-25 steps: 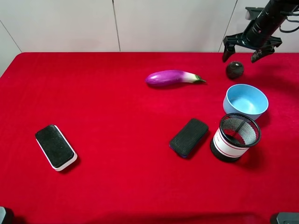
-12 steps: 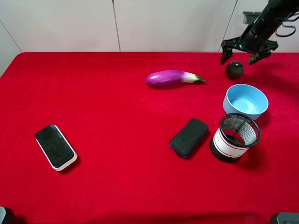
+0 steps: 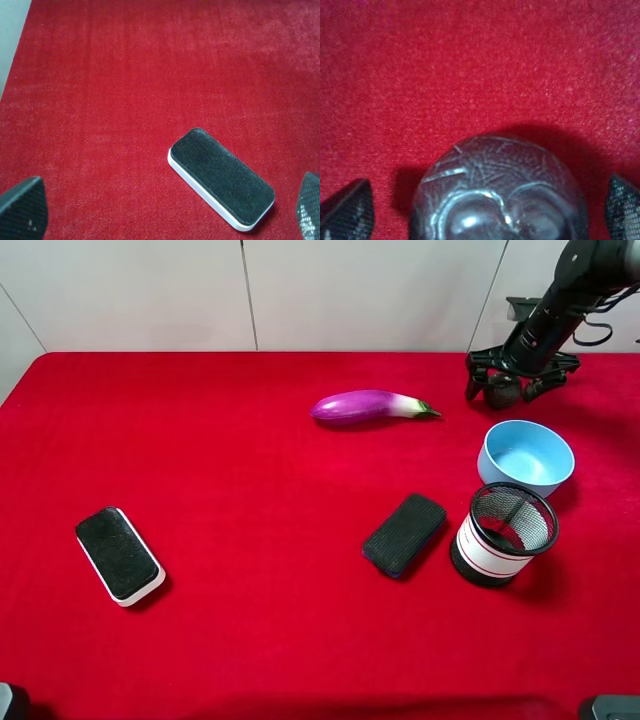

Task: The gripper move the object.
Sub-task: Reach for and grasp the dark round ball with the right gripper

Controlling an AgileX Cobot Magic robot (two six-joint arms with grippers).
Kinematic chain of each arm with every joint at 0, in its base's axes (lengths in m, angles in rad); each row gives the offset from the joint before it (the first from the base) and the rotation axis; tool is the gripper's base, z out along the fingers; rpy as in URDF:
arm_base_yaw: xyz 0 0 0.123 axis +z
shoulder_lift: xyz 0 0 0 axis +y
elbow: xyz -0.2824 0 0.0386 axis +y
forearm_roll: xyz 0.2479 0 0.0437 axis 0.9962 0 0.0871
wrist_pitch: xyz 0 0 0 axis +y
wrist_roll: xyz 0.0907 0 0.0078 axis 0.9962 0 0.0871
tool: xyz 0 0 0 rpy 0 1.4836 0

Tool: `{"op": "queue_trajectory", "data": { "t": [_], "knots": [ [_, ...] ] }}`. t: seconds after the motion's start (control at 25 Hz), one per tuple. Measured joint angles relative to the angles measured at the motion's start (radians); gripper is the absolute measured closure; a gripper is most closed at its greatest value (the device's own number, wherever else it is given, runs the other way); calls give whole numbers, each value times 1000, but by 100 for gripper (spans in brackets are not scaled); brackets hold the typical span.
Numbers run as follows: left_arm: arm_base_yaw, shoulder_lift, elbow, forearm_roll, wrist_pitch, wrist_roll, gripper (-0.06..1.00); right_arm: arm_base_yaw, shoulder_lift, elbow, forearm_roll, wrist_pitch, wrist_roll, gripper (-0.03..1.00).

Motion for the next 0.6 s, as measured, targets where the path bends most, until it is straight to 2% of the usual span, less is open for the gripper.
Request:
{"op": "queue_trajectory", "data": {
  "t": [0.2,0.28,0.4,0.6],
  "knots": [
    [0,0,0,0,0,0,-5,0,1,0,0,7,-1,29],
    [0,0,0,0,0,0,-5,0,1,0,-2,19,-2,35],
    [0,0,0,0,0,0,-5,0,1,0,-6,27,-2,51],
    [0,0,0,0,0,0,-5,0,1,0,-8,30,-2,53]
  ]
}}
